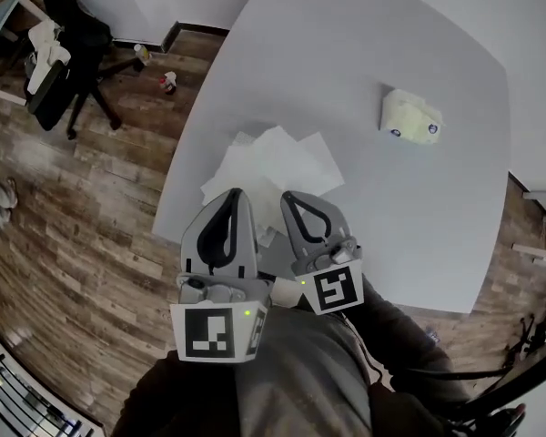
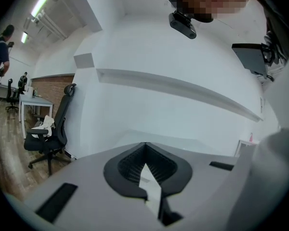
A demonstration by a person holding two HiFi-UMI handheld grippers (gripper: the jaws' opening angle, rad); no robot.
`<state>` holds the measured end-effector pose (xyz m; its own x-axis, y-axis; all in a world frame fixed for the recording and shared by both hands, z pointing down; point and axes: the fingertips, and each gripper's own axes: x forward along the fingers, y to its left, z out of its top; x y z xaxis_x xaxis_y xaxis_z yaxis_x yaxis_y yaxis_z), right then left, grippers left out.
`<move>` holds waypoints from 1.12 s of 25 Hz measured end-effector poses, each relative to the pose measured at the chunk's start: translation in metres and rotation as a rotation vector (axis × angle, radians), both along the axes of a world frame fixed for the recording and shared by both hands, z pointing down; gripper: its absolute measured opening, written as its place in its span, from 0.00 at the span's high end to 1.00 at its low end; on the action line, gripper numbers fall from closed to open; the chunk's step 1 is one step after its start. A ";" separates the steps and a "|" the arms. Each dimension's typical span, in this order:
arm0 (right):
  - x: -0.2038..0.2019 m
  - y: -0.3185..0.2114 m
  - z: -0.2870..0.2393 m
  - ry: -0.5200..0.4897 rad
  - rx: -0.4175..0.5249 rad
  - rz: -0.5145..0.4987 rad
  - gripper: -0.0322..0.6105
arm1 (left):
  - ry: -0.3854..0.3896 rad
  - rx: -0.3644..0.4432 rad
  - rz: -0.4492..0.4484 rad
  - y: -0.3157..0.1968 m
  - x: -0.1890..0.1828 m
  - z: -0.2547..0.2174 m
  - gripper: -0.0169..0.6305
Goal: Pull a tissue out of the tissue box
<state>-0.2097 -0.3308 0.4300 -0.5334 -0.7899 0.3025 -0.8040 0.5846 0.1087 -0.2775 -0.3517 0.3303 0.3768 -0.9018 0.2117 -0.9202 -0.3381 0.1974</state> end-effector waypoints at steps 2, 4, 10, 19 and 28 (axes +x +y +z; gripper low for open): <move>-0.003 0.009 0.027 0.007 -0.055 0.013 0.94 | -0.010 0.000 0.029 0.004 0.001 0.002 0.97; -0.005 0.016 0.041 -0.012 -0.082 0.028 0.92 | -0.019 0.004 0.052 0.011 0.002 0.003 0.97; 0.000 0.059 0.014 -0.111 -0.056 0.052 0.84 | -0.031 0.040 0.094 0.049 0.015 -0.007 0.97; 0.069 0.163 -0.099 -0.329 0.038 0.232 0.84 | -0.047 0.144 0.221 0.149 0.078 -0.049 0.97; 0.145 0.293 -0.205 -0.372 0.132 0.395 0.94 | -0.023 0.217 0.426 0.286 0.162 -0.103 0.97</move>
